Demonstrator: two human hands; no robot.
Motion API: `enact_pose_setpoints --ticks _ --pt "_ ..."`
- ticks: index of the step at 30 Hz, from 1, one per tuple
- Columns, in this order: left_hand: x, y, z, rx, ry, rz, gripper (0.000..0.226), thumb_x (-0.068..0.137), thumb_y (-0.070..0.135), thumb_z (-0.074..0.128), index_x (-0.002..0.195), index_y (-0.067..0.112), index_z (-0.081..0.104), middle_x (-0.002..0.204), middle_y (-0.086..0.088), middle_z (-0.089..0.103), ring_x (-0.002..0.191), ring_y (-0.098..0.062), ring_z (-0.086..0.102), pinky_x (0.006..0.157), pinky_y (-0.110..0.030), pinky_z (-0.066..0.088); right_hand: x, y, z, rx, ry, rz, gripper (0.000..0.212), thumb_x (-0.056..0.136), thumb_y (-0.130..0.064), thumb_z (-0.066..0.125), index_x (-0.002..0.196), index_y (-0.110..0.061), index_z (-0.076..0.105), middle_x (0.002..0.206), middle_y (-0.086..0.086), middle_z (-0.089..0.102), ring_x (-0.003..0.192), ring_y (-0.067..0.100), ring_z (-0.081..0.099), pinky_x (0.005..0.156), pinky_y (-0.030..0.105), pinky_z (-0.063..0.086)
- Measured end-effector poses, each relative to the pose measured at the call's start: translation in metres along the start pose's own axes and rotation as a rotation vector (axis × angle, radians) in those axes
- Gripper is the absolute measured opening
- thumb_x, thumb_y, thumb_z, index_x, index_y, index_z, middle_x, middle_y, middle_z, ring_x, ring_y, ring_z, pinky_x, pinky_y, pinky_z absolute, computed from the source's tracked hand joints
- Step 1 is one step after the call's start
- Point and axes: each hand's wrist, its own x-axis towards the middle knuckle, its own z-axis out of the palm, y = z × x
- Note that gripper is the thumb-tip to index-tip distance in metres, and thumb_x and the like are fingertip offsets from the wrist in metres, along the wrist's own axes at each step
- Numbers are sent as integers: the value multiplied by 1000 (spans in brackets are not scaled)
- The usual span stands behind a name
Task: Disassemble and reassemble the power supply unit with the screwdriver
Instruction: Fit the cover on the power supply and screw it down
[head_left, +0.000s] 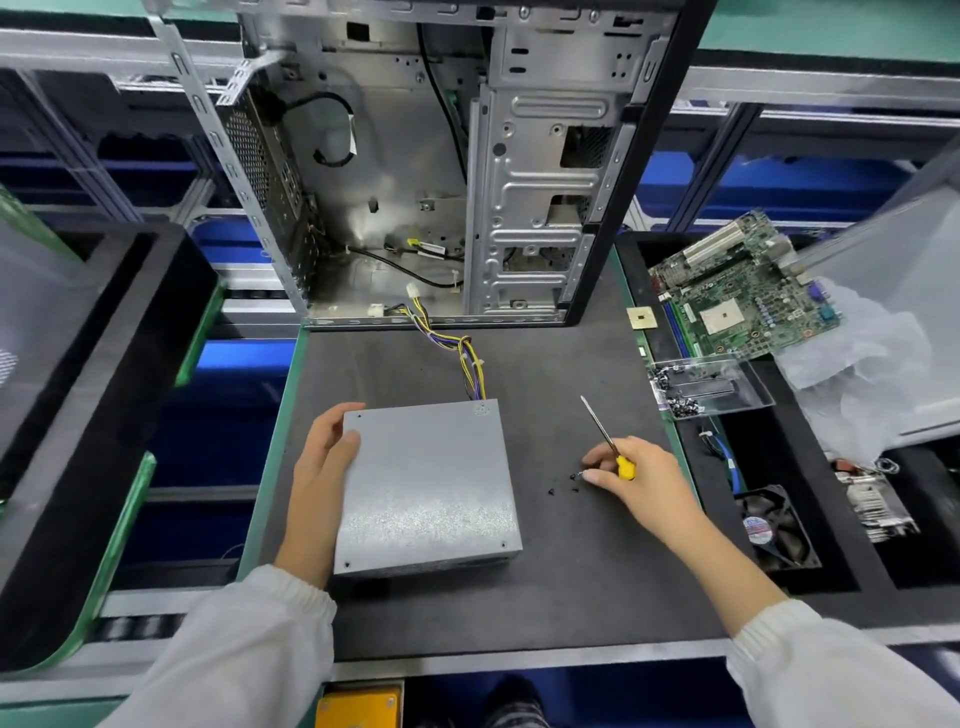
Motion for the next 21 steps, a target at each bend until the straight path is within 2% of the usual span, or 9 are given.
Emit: enact_pose_setpoints --ticks 4,7,9,11,14,16,17,19,21 --pt "-9 -4 7 -9 33 20 27 101 11 39 117 26 56 102 16 65 86 0 62 67 -16 53 5 3 9 -95 -8 -52 13 78 -15 76 80 -25 67 78 -7 57 74 -1 55 66 5 37" --pt "-12 -6 10 -22 53 25 28 101 11 39 116 27 56 103 14 64 86 -1 62 66 -18 53 9 5 7 -215 -43 -133 8 82 -18 71 81 -23 66 79 -9 54 76 0 55 66 11 39" --pt "-12 -6 11 -35 51 20 28 101 11 40 116 28 56 102 14 65 85 -1 63 64 -17 53 11 3 6 -291 -94 -175 7 83 -16 68 79 -22 65 79 -7 55 76 7 57 69 23 45" --pt "-11 -5 9 -19 23 16 26 102 11 40 117 27 55 103 13 65 86 -3 64 66 -19 52 11 -2 2 -273 -77 -158 12 81 -12 68 74 -20 63 76 -6 60 72 14 59 66 21 45" --pt "-8 1 1 78 -58 2 25 102 13 45 121 27 53 112 13 64 102 -7 62 80 -25 52 15 -17 -12 -59 52 -66 13 77 -7 70 71 -17 64 64 -6 64 56 12 53 52 11 40" --pt "-4 14 -5 216 2 131 29 98 12 53 126 22 52 120 10 59 114 -4 56 97 -23 45 15 -37 -23 184 33 -25 12 81 -7 69 74 -15 65 66 -2 68 48 15 44 42 17 36" --pt "-1 25 -4 277 66 243 29 96 11 57 124 18 54 118 9 59 112 -2 55 97 -18 43 14 -50 -27 335 -9 -27 11 83 -8 68 75 -15 66 70 2 70 45 16 38 38 20 32" --pt "6 50 5 284 47 347 16 95 11 60 110 14 65 97 8 66 91 -1 61 82 -14 48 11 -82 -28 576 -89 -70 9 85 -12 69 77 -15 67 69 10 66 40 14 28 38 20 25" --pt "10 73 26 147 -236 151 17 96 19 59 94 12 74 80 4 69 70 -7 63 64 -20 51 5 -116 -18 676 -140 -149 5 83 -17 71 79 -15 69 53 4 47 39 13 26 38 20 25"
